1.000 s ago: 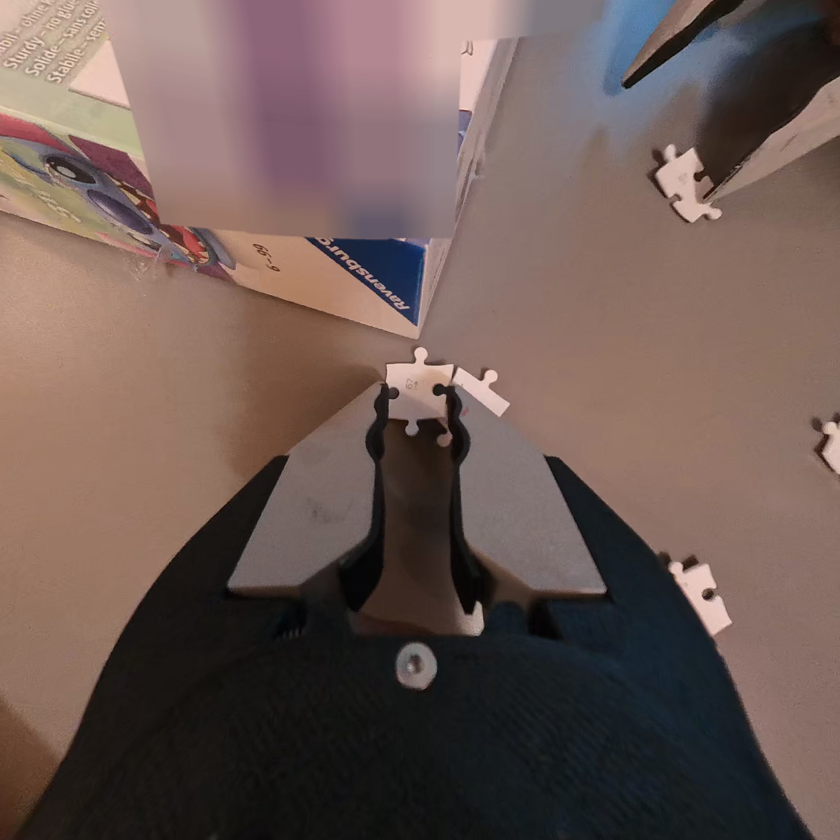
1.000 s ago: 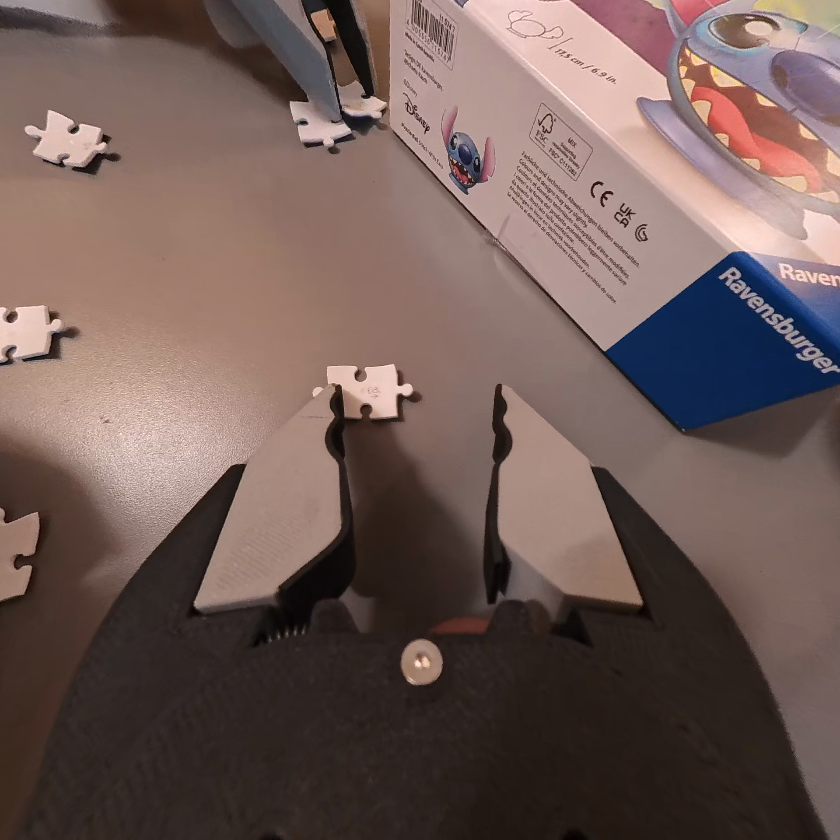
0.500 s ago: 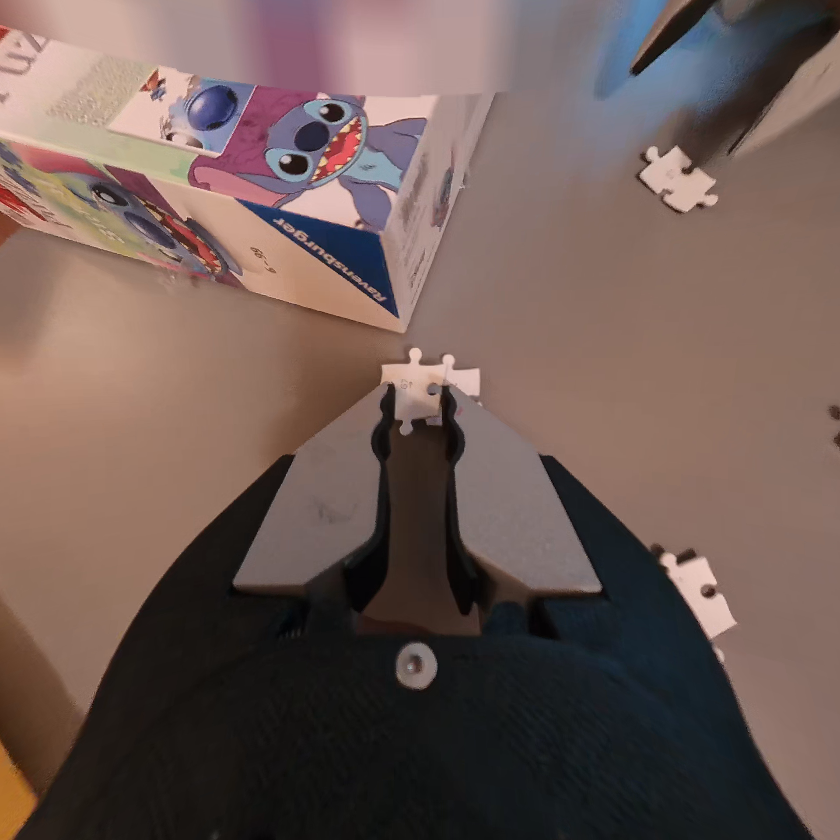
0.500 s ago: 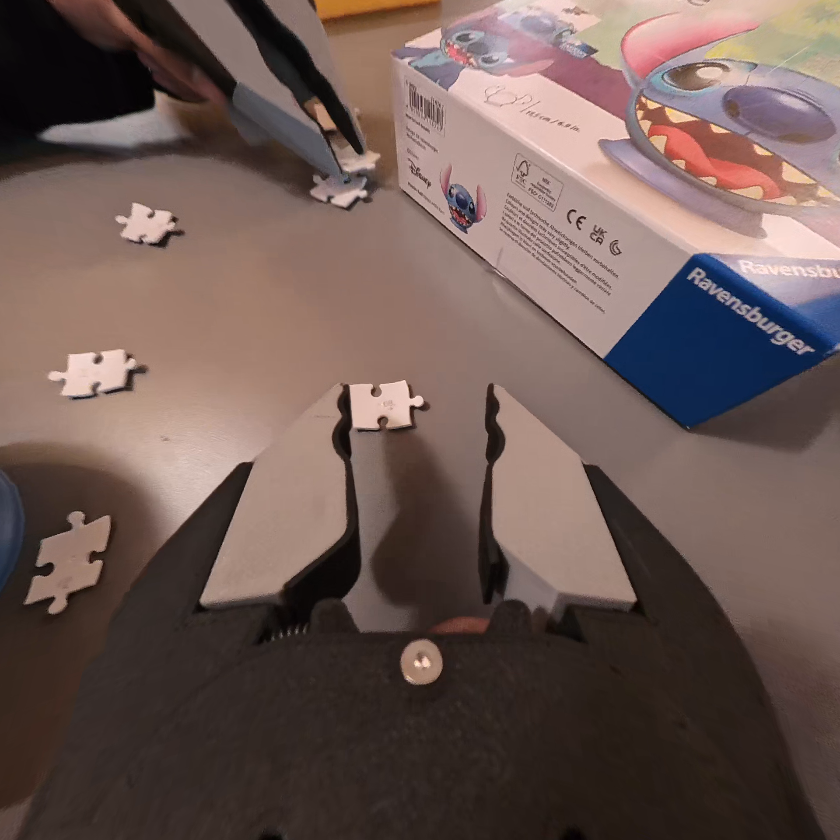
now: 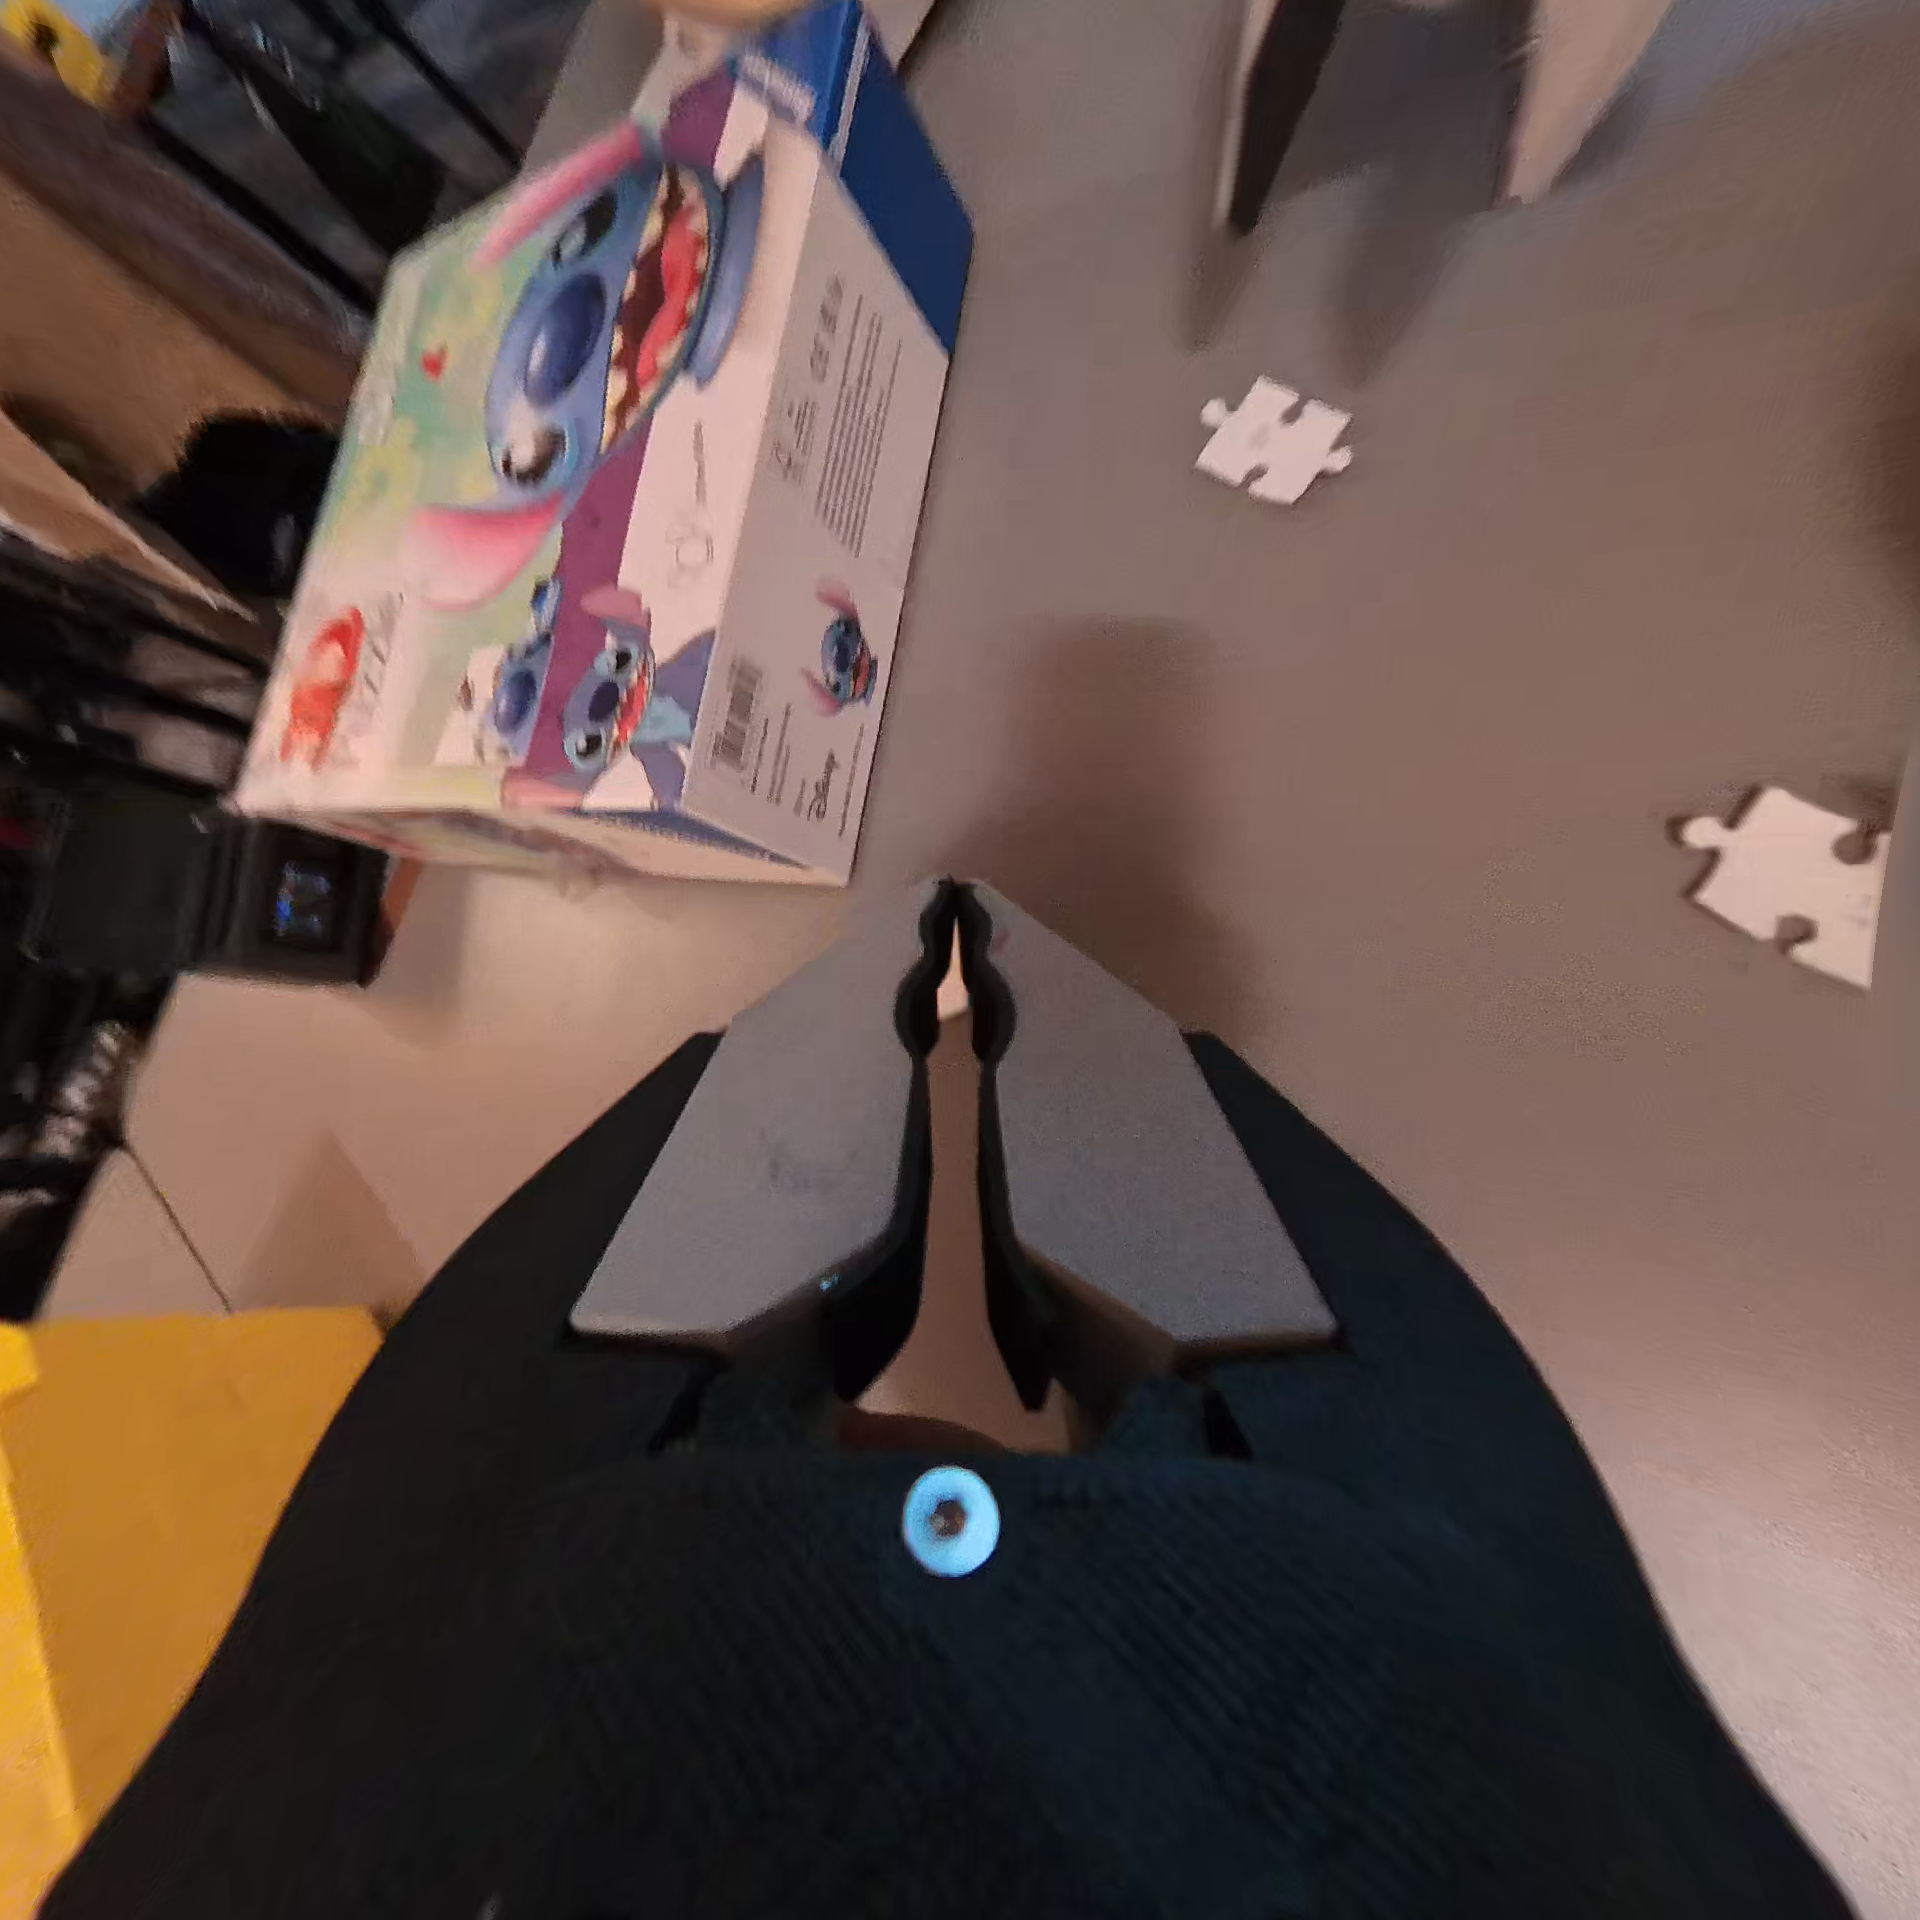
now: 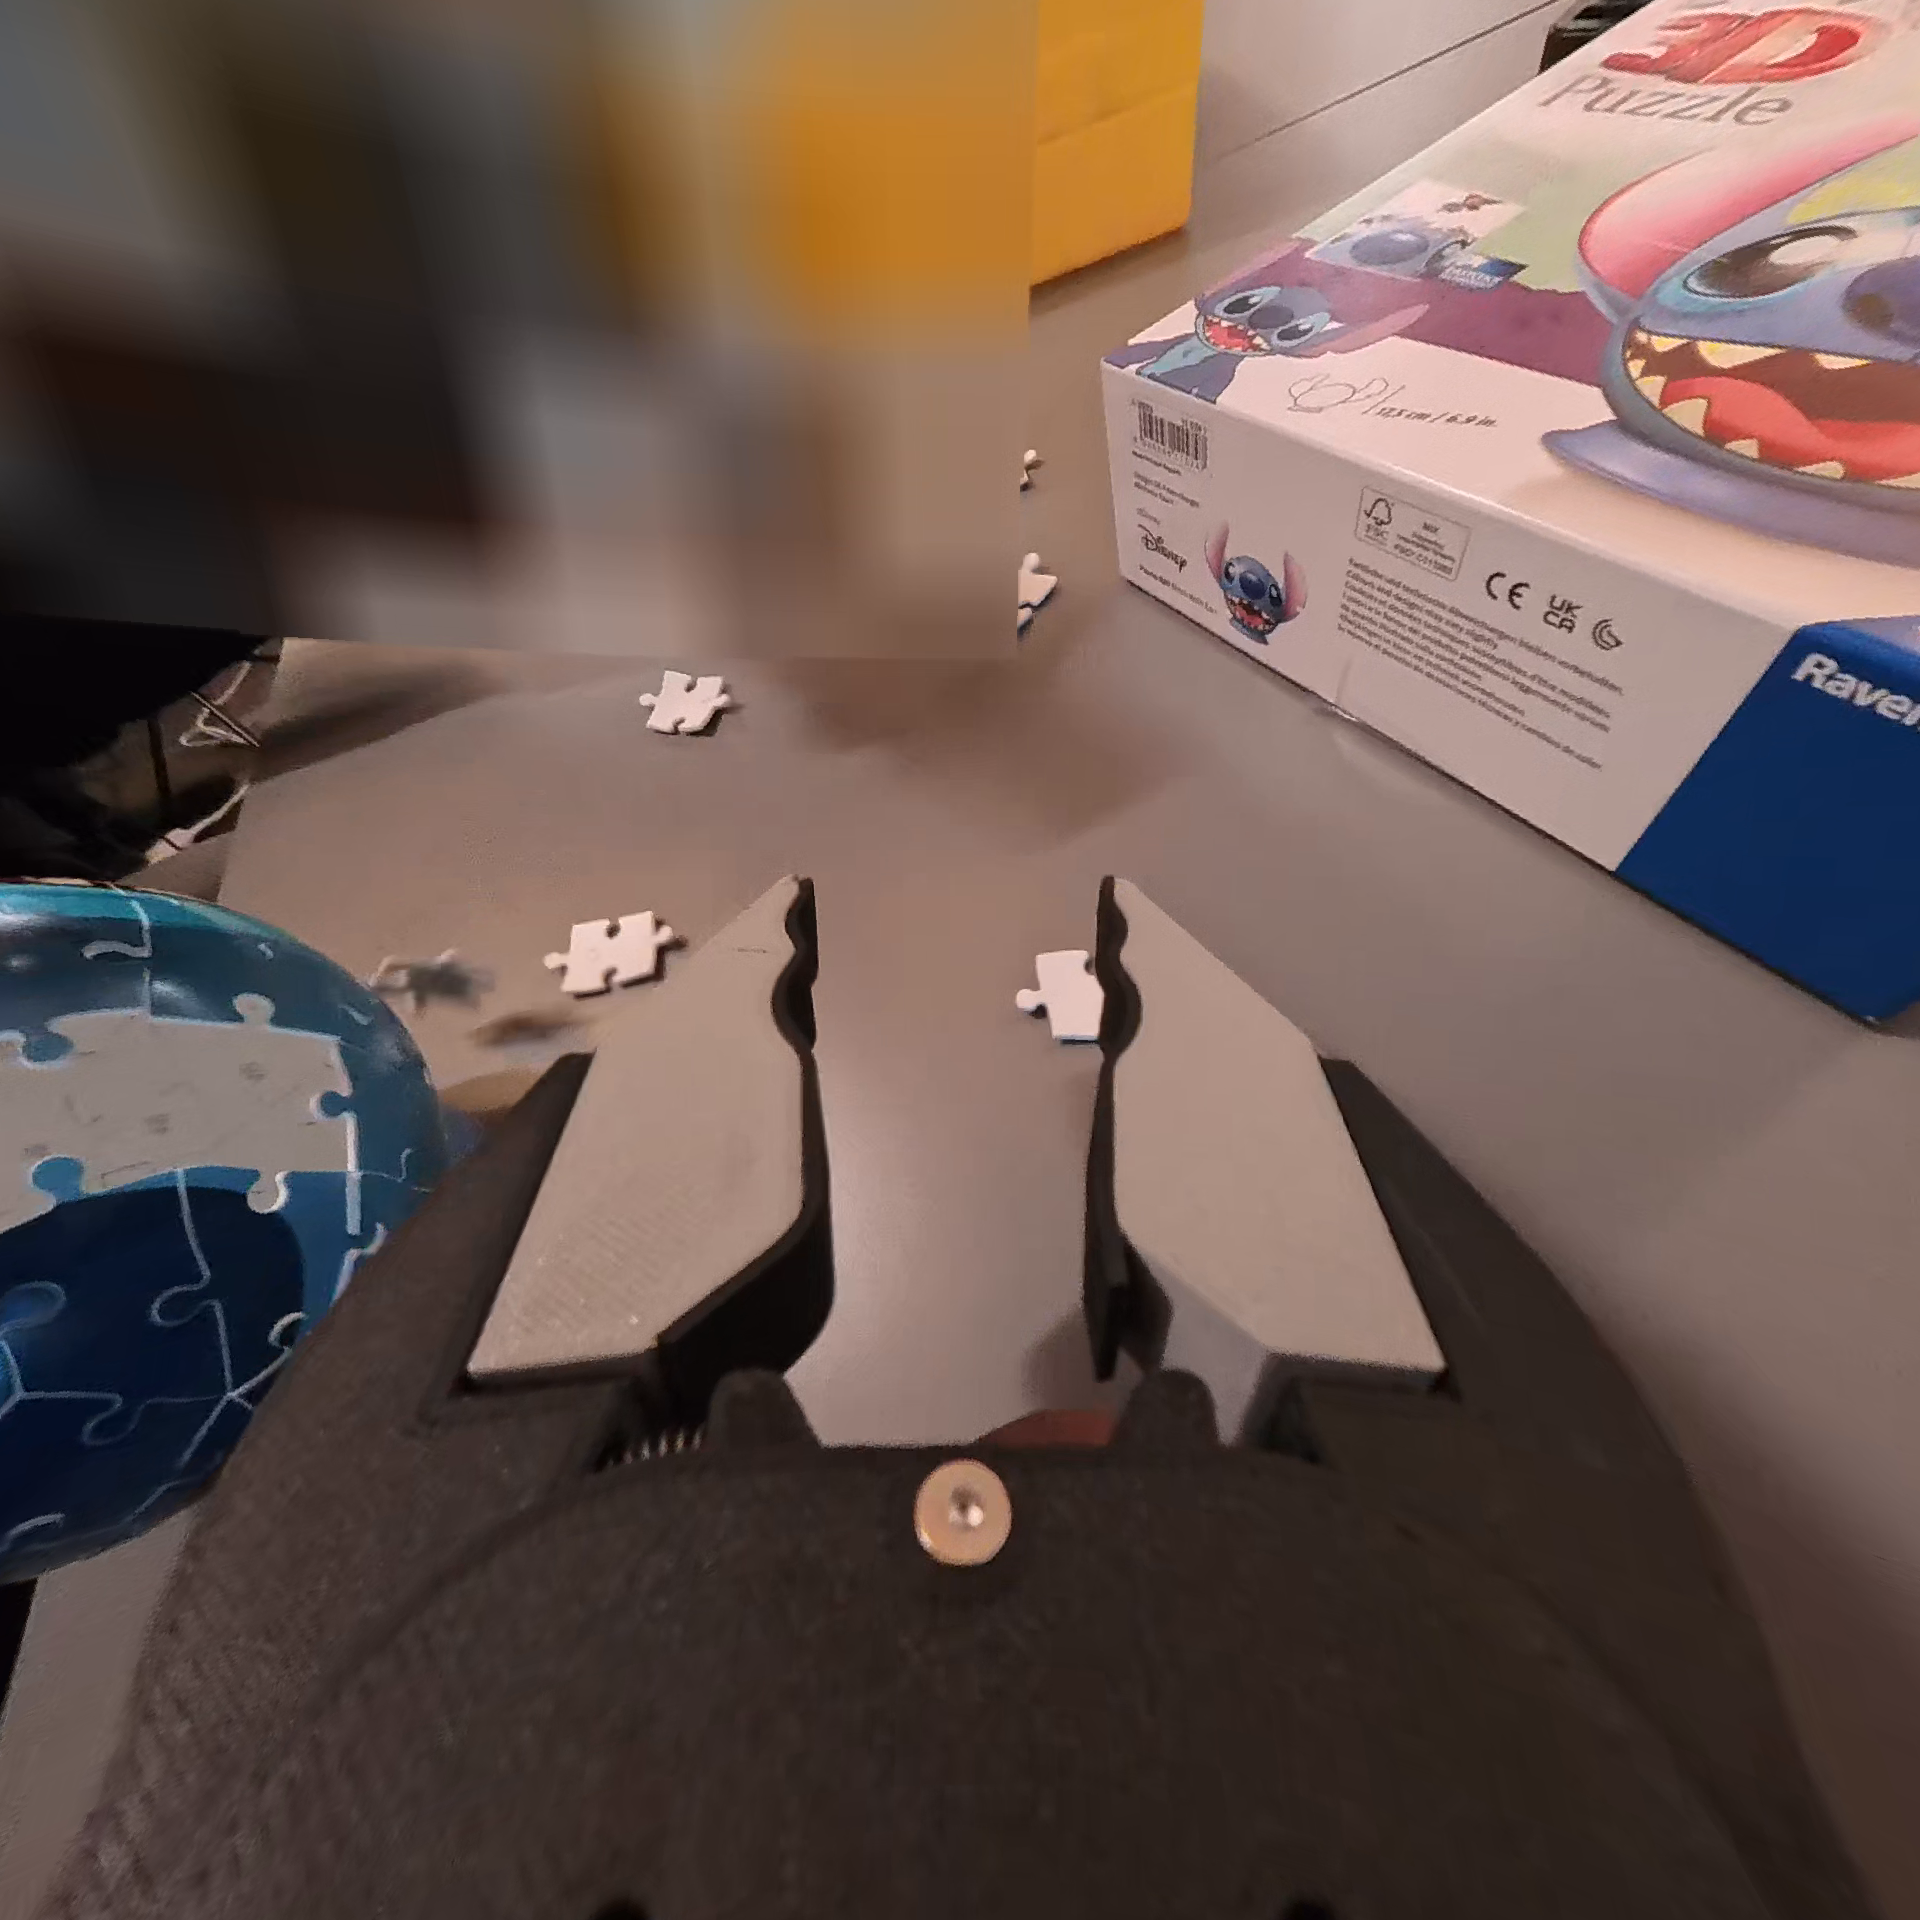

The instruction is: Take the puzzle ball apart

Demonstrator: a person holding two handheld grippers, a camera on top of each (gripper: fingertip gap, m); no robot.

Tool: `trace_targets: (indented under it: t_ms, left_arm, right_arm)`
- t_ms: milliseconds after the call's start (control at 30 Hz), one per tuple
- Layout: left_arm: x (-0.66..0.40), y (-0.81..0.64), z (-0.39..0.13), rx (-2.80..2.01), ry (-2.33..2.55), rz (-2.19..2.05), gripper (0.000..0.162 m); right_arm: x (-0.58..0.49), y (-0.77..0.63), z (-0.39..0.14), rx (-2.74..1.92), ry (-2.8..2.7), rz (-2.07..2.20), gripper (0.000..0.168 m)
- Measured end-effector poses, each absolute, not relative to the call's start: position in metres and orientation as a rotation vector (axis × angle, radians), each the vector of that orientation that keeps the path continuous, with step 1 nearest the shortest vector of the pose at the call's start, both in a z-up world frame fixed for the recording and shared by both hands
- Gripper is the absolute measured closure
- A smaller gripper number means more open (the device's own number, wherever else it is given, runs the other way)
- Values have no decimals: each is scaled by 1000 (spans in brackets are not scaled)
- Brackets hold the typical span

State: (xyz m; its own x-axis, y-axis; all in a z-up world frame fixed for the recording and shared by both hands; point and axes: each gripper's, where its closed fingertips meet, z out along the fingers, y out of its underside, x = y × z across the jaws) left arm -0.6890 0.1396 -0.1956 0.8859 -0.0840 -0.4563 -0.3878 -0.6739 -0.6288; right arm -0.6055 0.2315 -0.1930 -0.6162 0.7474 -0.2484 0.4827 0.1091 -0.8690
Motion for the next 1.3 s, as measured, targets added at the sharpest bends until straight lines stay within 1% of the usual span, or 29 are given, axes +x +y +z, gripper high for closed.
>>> trace_targets:
  t_ms: [133,267,300,333,367,400,433,467,533,633,667,800,933,1167,1300]
  left_arm:
    - [-681,129,-206,-2307,161,274,162]
    - [-668,108,-222,-2346,229,329,162]
    - [-663,103,-227,-2360,242,311,162]
    - [-657,97,-231,-2369,248,260,158]
    - [-644,92,-232,-2368,258,157,157]
    - [-622,86,-230,-2343,287,0,150]
    - [-597,81,-222,-2296,330,-148,136]
    - [-576,76,-214,-2248,360,-232,128]
    - [-539,70,-207,-2199,406,-285,117]
    - [-499,59,-226,-2271,504,-263,107]
    - [-492,58,-233,-2297,509,-249,107]
    - [-485,55,-252,-2388,496,-210,121]
    - [-484,57,-252,-2392,444,-212,136]
    - [-495,64,-252,-2386,384,-138,136]
    - [-534,62,-239,-2375,372,88,137]
  right_arm:
    - [-599,233,-199,-1198,-2170,1471,117]
    - [-592,238,-208,-1176,-2210,1422,116]
    - [-592,240,-210,-1166,-2209,1414,116]
    - [-592,242,-210,-1159,-2204,1413,117]
    - [-593,244,-211,-1158,-2200,1419,117]
    - [-594,246,-212,-1159,-2196,1428,118]
    - [-594,247,-213,-1157,-2194,1437,118]
    - [-595,247,-214,-1151,-2196,1439,118]
    - [-595,248,-216,-1140,-2208,1418,117]
    - [-596,248,-217,-1126,-2208,1400,118]
    - [-595,247,-217,-1128,-2210,1401,117]
    - [-594,246,-214,-1126,-2205,1396,118]
    - [-592,244,-203,-1091,-2177,1397,118]
    - [-586,241,-191,-1083,-2166,1458,118]
    - [-578,235,-186,-1071,-2169,1485,119]
